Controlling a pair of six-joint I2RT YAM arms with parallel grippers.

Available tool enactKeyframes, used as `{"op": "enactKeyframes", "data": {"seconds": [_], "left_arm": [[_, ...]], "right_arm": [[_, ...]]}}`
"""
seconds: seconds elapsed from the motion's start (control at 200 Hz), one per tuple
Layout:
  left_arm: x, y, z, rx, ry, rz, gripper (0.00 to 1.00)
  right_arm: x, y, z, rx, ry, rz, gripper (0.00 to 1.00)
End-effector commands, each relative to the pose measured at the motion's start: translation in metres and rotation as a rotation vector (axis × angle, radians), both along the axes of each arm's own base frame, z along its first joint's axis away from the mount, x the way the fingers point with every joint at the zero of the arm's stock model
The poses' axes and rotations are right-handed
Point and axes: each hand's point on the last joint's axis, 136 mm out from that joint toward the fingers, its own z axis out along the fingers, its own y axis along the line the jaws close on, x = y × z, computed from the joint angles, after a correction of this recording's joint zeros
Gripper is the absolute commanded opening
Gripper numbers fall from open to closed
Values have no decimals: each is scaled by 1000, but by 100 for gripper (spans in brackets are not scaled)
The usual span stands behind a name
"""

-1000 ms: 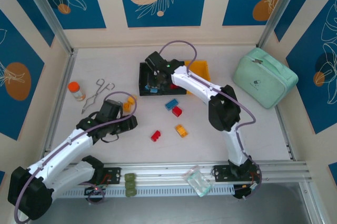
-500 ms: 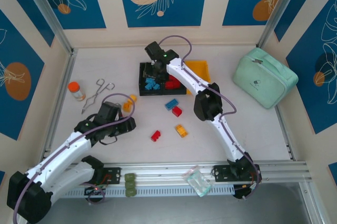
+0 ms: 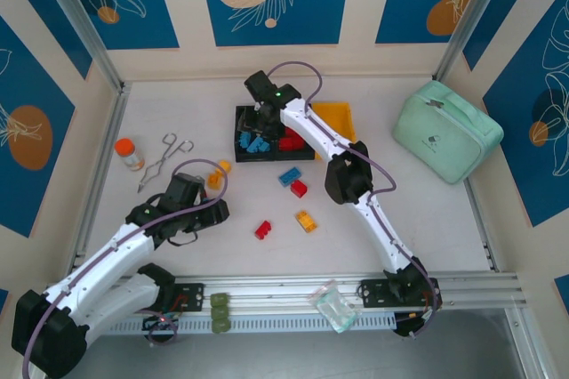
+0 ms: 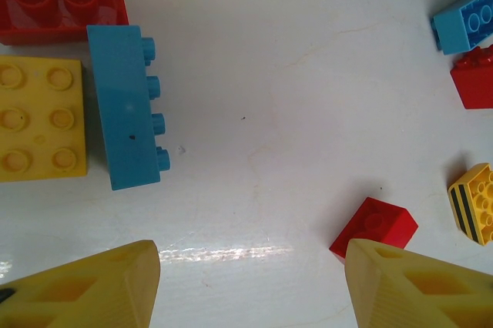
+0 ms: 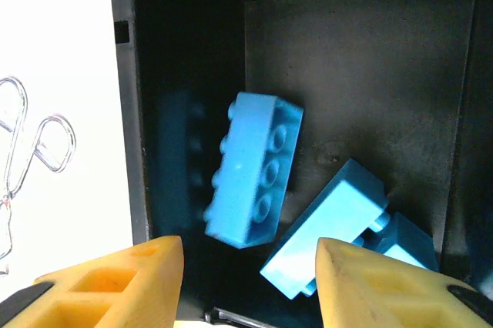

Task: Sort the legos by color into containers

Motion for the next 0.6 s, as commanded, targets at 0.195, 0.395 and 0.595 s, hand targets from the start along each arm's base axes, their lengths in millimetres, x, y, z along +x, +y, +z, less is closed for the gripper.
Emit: {"op": "enactKeyframes", "data": {"seconds": [0.195,0.395,0.595], "left_arm": [[2,8,-1,26,12,34,65],[5,16,0,86,18,41,65],[11,21,-8,141,45,52,65]], "right_arm": [[-30,-9,61,9,-101,47,47],[-63,-25,79,37,-146,61,47],[-109,-51,85,46,-173,78,47]]}}
